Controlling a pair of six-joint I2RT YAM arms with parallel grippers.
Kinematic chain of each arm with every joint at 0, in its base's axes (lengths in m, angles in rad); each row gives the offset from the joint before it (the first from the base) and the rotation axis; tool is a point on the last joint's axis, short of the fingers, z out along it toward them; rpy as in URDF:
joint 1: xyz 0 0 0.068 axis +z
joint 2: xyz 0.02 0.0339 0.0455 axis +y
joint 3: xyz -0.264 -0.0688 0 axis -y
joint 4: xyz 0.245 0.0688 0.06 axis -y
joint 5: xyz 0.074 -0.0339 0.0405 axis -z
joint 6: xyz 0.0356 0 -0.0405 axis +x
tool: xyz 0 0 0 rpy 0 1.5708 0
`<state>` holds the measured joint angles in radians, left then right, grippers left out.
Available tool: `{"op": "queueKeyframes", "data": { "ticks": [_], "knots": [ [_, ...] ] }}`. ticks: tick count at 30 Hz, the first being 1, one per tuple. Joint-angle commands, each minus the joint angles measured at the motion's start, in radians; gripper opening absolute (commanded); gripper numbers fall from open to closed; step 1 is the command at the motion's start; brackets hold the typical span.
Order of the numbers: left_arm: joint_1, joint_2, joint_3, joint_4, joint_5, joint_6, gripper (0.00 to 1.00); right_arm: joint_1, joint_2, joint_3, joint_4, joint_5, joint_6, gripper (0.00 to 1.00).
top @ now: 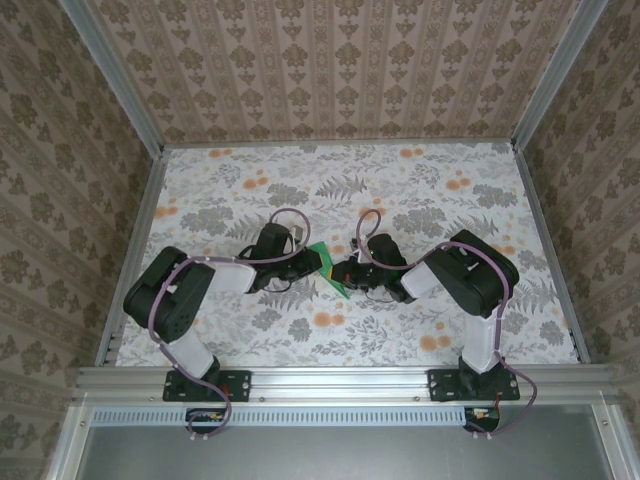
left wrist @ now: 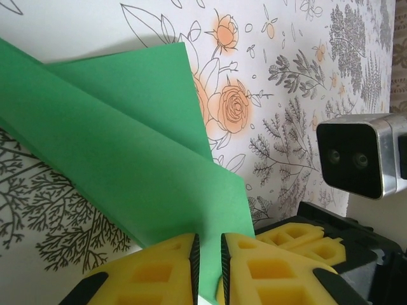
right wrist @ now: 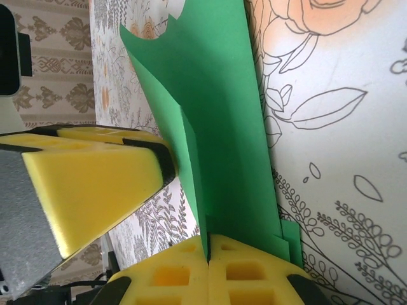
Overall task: Fold a paper plane with a square sheet of paper (pick it up from the middle)
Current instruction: Fold the wing for the fifth time at the center of the table.
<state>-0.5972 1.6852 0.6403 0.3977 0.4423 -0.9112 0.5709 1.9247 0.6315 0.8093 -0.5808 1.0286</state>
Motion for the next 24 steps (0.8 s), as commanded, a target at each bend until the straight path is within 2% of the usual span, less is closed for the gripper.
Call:
{"op": "queueKeyframes", "data": {
  "ticks": [1,7,16,20,24],
  "knots": [
    [-0.006,0.019,0.022,0.018,0.005,0.026,0.20,-0.008,0.007,-0.016,-0.033,0.021,-0.009,0.12],
    [-0.006,0.045,0.039,-0.015,-0.012,0.016,0.16,-0.008,-0.042,-0.008,-0.115,0.006,-0.073,0.22],
    [-0.006,0.071,0.077,-0.067,-0.017,0.006,0.16,-0.006,-0.128,0.010,-0.307,0.040,-0.199,0.27],
    [-0.006,0.078,0.091,-0.087,-0.018,0.011,0.16,-0.003,-0.182,0.034,-0.442,0.085,-0.303,0.29],
    [-0.007,0.089,0.103,-0.090,-0.010,0.012,0.16,0.021,-0.236,0.068,-0.605,0.183,-0.424,0.32]
  ]
}}
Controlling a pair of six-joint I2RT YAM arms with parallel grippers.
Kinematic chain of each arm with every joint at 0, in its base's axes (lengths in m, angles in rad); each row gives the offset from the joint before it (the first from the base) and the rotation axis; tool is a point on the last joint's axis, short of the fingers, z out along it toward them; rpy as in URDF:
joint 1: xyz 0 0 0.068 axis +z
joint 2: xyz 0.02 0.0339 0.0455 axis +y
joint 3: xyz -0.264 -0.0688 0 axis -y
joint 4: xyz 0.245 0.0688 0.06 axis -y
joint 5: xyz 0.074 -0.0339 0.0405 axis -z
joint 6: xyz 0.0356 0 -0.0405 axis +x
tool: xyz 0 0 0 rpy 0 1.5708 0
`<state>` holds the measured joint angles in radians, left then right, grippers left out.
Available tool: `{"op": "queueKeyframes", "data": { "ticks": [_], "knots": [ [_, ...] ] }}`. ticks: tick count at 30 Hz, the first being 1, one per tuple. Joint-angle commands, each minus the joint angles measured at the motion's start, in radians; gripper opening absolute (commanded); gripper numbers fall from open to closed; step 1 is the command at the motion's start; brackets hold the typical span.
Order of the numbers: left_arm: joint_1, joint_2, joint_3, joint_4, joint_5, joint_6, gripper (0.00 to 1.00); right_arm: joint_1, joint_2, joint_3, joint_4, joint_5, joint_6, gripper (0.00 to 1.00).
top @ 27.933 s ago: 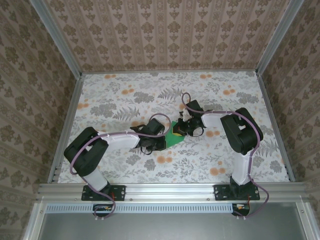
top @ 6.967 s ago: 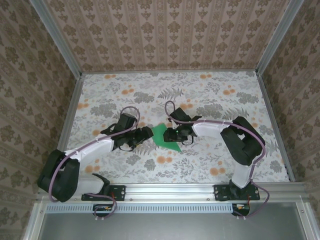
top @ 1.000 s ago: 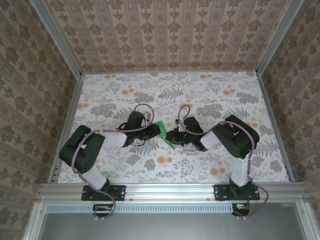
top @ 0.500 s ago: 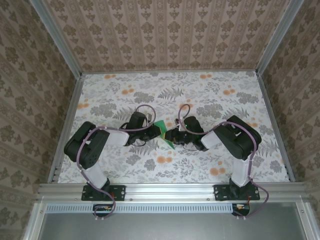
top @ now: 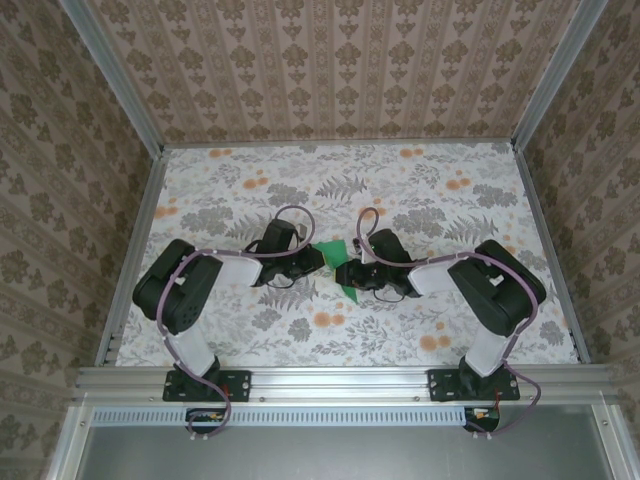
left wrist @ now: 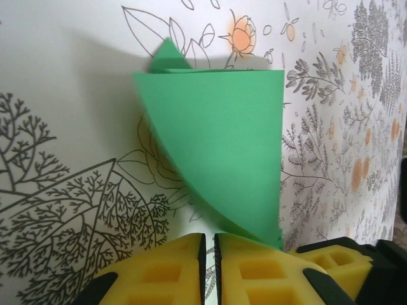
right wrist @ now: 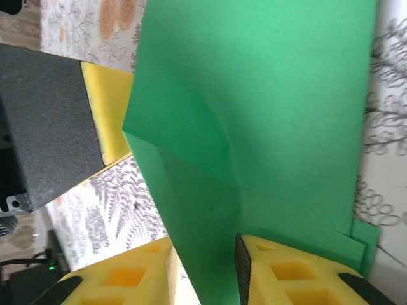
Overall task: Fold a paper plane with a square sheet of paper (pick it up from the middle)
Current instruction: Fold the wing for the fifth time at the center of the table.
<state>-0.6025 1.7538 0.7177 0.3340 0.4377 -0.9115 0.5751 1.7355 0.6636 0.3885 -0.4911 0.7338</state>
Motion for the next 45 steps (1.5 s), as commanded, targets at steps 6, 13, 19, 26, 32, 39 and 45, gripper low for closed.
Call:
{"op": "queueKeyframes", "data": {
  "ticks": [6,13,19,26,32,39,45],
  "knots": [
    [-0.009,0.021,0.037,-0.031,0.003,0.015,0.15,0.080,-0.103,0.105,-0.378,0.301,-0.280,0.34],
    [-0.019,0.028,0.051,-0.031,0.016,0.013,0.16,0.177,-0.145,0.123,-0.427,0.546,-0.451,0.51],
    [-0.025,0.032,0.060,-0.027,0.025,0.010,0.16,0.274,-0.108,0.136,-0.408,0.761,-0.543,0.67],
    [-0.029,0.031,0.063,-0.032,0.030,0.010,0.16,0.317,-0.019,0.163,-0.378,0.939,-0.531,0.68],
    [-0.030,0.026,0.065,-0.033,0.029,0.008,0.16,0.317,-0.005,0.154,-0.352,0.971,-0.525,0.56],
    [-0.029,0.023,0.064,-0.043,0.024,0.011,0.16,0.316,-0.017,0.144,-0.350,0.954,-0.510,0.29],
    [-0.025,-0.017,0.060,-0.080,0.008,0.027,0.16,0.294,-0.054,0.114,-0.325,0.836,-0.484,0.18]
  ]
}}
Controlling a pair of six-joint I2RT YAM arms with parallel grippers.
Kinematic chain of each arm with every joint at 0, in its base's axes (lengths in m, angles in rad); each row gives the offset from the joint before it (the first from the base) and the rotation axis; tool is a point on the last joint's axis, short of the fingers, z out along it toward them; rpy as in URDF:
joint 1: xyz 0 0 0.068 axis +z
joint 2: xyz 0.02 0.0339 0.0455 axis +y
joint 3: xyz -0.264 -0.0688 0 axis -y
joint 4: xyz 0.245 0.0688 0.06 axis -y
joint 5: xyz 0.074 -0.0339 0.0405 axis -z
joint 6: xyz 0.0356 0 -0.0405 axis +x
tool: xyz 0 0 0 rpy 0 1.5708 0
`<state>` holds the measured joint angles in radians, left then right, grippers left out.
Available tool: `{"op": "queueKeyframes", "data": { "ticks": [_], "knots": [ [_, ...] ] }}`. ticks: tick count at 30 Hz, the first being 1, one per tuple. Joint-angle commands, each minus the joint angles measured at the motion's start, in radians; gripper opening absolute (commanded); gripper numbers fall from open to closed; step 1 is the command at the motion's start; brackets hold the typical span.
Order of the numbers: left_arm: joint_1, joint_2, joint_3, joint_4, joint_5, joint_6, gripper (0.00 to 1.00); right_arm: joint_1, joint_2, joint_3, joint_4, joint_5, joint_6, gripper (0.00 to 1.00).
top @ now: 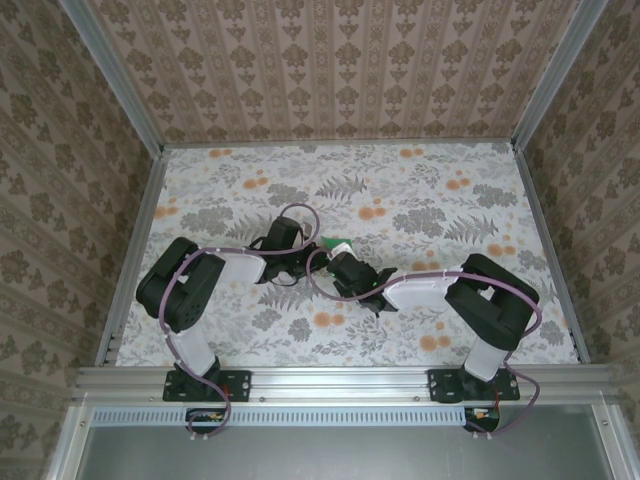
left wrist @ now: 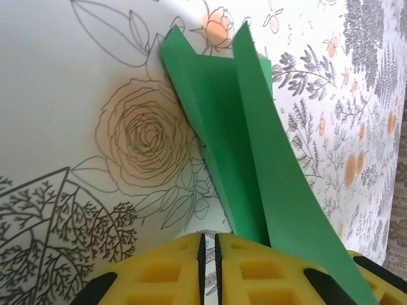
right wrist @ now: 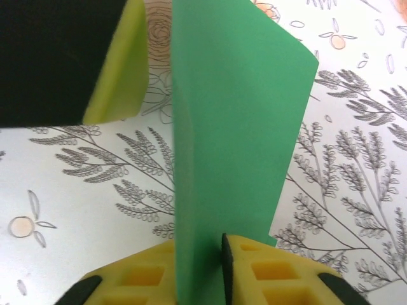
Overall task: Fold a paper plane with a square sheet of paper (pick it up from the middle)
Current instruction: Fold the wing for the fifth time at the center of the table.
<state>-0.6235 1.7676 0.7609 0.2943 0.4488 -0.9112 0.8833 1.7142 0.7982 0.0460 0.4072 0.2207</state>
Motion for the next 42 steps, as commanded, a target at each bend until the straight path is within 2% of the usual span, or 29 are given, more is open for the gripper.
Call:
{"op": "queueKeyframes", "data": {
  "ticks": [1,5,12,17,30,42],
  "knots": [
    [-0.004,-0.040,0.015,-0.045,-0.006,0.028,0.16,-0.025,-0.038,-0.027,0.025,-0.094,0.039,0.16],
    [-0.001,-0.073,-0.002,-0.046,-0.008,0.033,0.16,-0.072,-0.055,-0.063,0.084,-0.258,0.091,0.10],
    [-0.002,-0.127,-0.054,0.005,0.000,0.033,0.17,-0.162,-0.036,-0.124,0.240,-0.575,0.221,0.08],
    [-0.010,-0.125,-0.075,0.059,0.023,0.023,0.17,-0.214,-0.012,-0.141,0.305,-0.712,0.296,0.07],
    [-0.022,-0.122,-0.096,0.149,0.054,0.011,0.18,-0.254,0.021,-0.135,0.298,-0.820,0.313,0.15],
    [-0.028,-0.060,-0.065,0.081,0.022,0.010,0.16,-0.265,0.018,-0.108,0.250,-0.843,0.302,0.21]
  ]
}}
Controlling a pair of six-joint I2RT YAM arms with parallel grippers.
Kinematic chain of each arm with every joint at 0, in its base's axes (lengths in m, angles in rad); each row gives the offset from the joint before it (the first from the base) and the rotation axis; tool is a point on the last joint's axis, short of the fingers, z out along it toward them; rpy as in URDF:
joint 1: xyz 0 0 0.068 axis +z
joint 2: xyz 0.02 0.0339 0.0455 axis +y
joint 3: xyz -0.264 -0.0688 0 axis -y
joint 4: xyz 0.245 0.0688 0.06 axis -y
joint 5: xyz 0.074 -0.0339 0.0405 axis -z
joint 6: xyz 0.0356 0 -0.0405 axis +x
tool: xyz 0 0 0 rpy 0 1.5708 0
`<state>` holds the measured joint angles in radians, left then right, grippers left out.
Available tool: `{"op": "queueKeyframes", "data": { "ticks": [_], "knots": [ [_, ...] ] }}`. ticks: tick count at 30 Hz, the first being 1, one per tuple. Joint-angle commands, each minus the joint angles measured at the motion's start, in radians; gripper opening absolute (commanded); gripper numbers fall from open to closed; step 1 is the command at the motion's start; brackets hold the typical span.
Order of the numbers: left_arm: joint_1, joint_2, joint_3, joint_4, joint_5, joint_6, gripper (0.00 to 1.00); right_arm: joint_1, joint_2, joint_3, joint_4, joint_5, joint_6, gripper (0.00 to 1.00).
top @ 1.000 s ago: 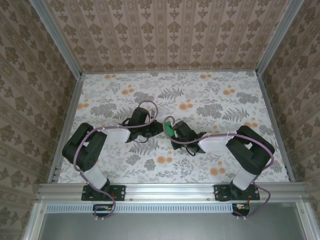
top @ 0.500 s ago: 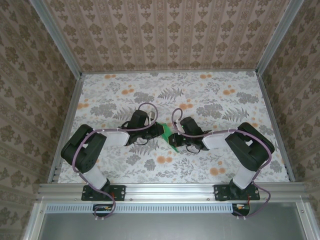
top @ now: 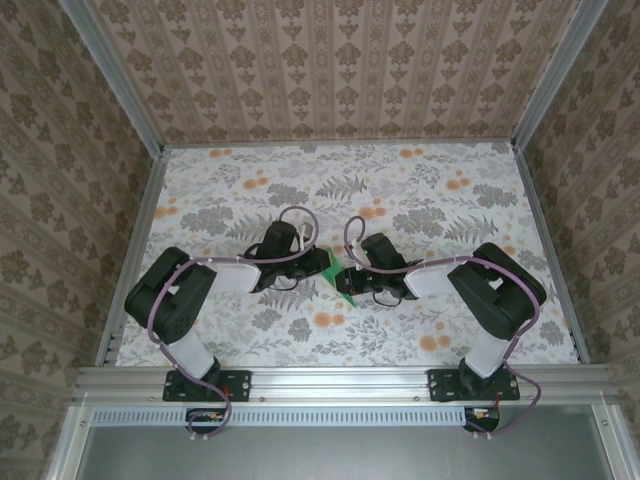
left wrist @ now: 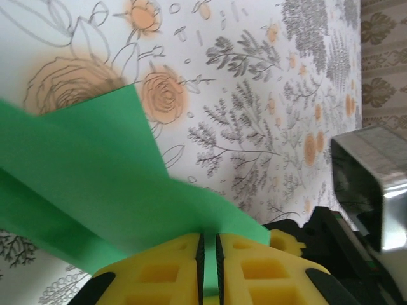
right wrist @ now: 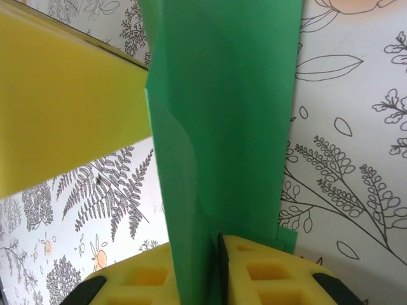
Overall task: Fold a paper plane with a square sheet of paper (pick it up from the middle)
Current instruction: Fold the wing for the fifth time at the center of the table.
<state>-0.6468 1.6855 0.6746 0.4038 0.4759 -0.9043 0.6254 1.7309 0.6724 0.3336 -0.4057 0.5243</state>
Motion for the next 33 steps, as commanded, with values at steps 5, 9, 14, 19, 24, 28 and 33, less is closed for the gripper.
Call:
{"op": "queueKeyframes", "data": {
  "ticks": [5,9,14,19,24,28,33],
  "knots": [
    [-0.005,0.043,0.026,-0.039,-0.014,0.004,0.16,-0.012,-0.016,0.024,-0.053,-0.039,0.014,0.26],
    [-0.005,0.048,0.033,-0.049,-0.016,0.005,0.16,-0.013,-0.033,0.026,-0.066,-0.039,0.022,0.30],
    [-0.005,0.054,0.039,-0.066,-0.026,0.009,0.16,-0.013,-0.051,0.025,-0.102,-0.016,0.016,0.30],
    [-0.003,0.056,0.049,-0.085,-0.033,0.016,0.15,-0.013,-0.053,0.013,-0.104,-0.011,0.015,0.28],
    [-0.003,0.062,0.057,-0.095,-0.034,0.019,0.16,-0.013,-0.051,0.014,-0.087,-0.026,0.029,0.20],
    [-0.004,0.063,0.062,-0.098,-0.033,0.024,0.16,-0.012,-0.036,0.013,-0.083,-0.045,0.032,0.13],
    [-0.003,0.068,0.064,-0.104,-0.037,0.028,0.15,-0.013,-0.021,-0.002,-0.082,-0.061,0.021,0.12]
  ]
}}
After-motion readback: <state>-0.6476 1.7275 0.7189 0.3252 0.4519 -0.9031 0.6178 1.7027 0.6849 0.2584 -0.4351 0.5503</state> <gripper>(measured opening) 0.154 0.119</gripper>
